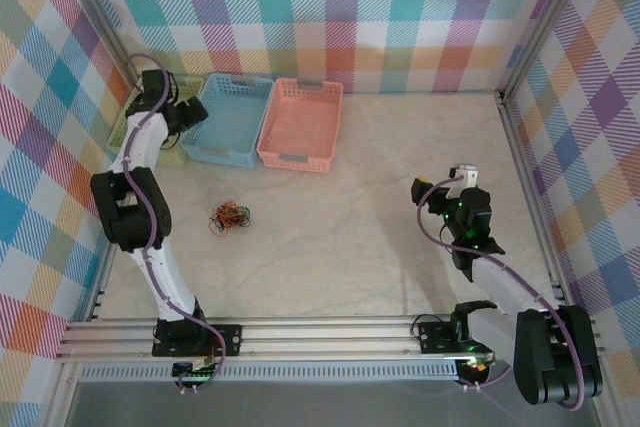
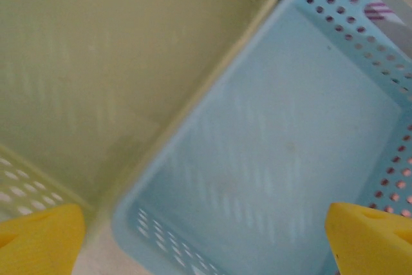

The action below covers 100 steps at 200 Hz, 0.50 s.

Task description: Untangle the cables

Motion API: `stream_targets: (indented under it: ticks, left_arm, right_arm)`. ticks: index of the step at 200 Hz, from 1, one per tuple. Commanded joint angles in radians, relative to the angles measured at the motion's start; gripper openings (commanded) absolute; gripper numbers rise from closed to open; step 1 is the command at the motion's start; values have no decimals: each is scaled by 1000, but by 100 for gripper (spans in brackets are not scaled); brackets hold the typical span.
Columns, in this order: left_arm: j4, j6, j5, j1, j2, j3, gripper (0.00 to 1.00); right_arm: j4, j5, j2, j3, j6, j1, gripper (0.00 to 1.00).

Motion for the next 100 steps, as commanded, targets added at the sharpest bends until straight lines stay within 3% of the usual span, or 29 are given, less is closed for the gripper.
stream_targets:
  ticks: [1,60,100]
  left_arm:
    - [-124,67,43,27,60,122,96]
    - [-287,95,127,32,372,554,92]
    - [-324,57,147,33,460,671,90]
  right_arm:
    - [12,-16,4,29,-8,8,96]
    - [8,-35,30,41,-14,7,96]
    - [18,-53,31,39,-27,8,97]
